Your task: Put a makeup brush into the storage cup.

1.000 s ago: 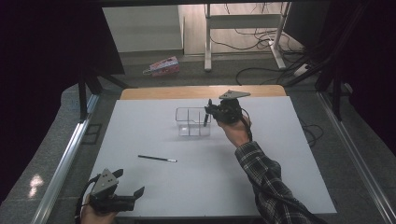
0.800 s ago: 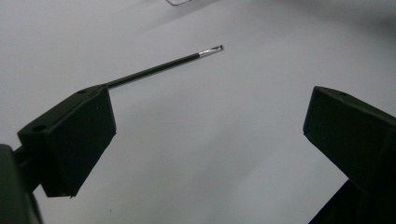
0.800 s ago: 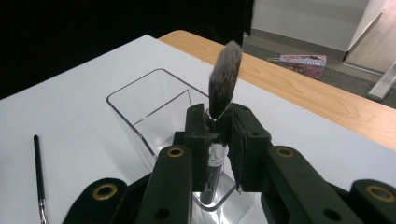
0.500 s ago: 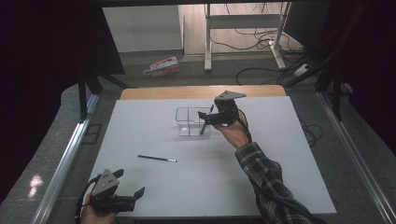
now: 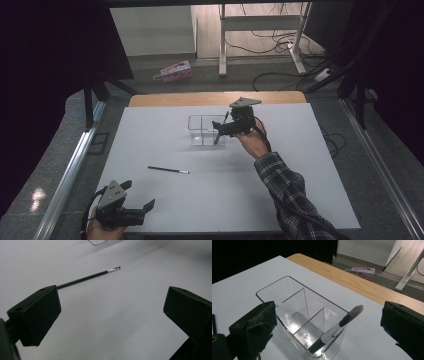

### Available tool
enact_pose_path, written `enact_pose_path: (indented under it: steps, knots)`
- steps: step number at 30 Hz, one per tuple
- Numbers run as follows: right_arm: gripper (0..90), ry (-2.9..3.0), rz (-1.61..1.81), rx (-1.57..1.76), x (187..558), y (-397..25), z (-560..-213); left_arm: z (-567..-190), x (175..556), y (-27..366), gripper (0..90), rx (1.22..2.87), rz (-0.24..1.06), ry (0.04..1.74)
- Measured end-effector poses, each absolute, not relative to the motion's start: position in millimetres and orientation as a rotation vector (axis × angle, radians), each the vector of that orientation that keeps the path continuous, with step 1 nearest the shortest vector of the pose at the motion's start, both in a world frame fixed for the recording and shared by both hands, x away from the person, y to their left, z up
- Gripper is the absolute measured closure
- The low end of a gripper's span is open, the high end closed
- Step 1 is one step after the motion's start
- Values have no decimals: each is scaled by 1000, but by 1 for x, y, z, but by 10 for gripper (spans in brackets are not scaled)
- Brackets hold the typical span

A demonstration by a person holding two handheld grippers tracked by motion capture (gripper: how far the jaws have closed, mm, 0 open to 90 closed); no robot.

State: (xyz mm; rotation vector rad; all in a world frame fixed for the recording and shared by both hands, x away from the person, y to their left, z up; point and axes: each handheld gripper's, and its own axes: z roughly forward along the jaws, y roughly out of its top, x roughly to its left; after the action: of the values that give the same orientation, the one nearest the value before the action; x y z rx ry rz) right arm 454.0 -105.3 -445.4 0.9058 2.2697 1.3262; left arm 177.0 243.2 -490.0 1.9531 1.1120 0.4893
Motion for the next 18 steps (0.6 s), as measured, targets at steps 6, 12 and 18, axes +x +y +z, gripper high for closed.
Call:
enact_pose_path:
  steps: [6,12,18]
  knots:
    - [6,2282,1323,902,451,-107,-444,-490,179,242,16,1957,497,1115]
    - [8,2308,1329,898,448,-110,-445,-491,180,241,15,1962,501,1122]
    - [6,2324,1326,922,445,-114,-445,-491,180,240,13,1976,501,1115]
